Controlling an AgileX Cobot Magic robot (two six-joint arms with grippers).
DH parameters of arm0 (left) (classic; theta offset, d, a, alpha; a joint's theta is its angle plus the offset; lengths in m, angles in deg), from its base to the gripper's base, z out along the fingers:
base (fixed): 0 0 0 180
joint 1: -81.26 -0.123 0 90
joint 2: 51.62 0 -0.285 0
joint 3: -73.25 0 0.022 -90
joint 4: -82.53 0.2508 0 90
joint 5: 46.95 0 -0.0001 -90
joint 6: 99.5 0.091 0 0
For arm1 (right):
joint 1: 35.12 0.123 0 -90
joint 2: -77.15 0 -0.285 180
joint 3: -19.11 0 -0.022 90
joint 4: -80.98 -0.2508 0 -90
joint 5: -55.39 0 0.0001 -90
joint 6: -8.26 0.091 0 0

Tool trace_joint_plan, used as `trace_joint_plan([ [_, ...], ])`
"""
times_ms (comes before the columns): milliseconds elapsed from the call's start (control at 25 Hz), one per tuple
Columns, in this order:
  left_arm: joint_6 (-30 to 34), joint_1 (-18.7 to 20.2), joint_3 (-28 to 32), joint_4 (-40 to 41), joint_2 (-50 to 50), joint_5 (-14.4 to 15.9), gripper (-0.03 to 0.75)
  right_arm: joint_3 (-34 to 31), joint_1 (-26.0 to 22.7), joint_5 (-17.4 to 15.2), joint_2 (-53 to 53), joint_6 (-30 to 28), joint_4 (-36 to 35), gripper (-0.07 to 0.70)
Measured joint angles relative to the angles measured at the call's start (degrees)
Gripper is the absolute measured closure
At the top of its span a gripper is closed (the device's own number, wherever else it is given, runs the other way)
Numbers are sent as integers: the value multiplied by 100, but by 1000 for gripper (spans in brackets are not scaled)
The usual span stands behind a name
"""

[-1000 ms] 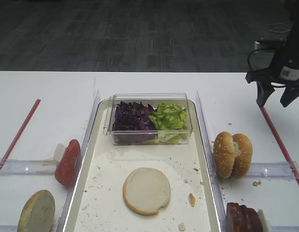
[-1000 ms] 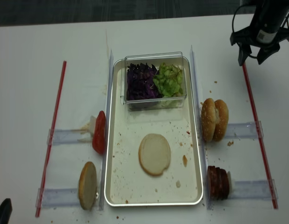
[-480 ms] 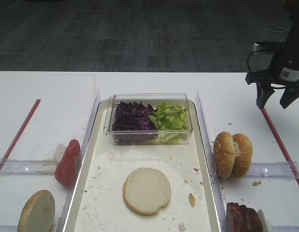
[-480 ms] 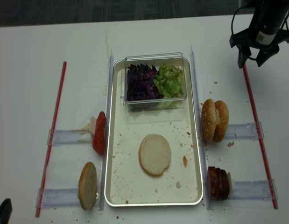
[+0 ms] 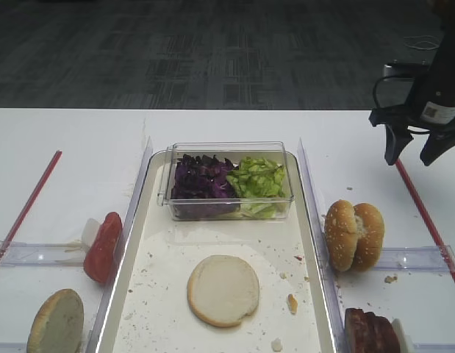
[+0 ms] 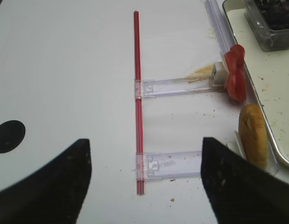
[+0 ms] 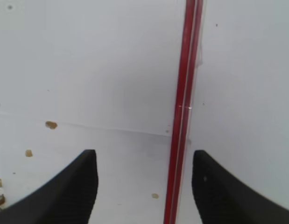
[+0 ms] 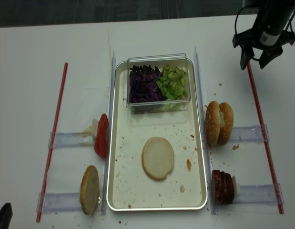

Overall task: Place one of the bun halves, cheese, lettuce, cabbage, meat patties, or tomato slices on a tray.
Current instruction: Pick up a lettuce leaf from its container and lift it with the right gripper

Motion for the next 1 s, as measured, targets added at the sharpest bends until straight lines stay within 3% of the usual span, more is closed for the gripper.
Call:
trace_joint_plan([
  [240, 0, 0, 0, 3, 0, 0, 225, 0, 193, -36, 0, -10, -1, 150],
  [760, 0, 0, 0, 3, 0, 0, 225, 0, 1400, 8, 0, -18, -3, 150],
  [1000, 0, 0, 0, 3, 0, 0, 225, 0, 1713, 8, 0, -18, -3, 150],
])
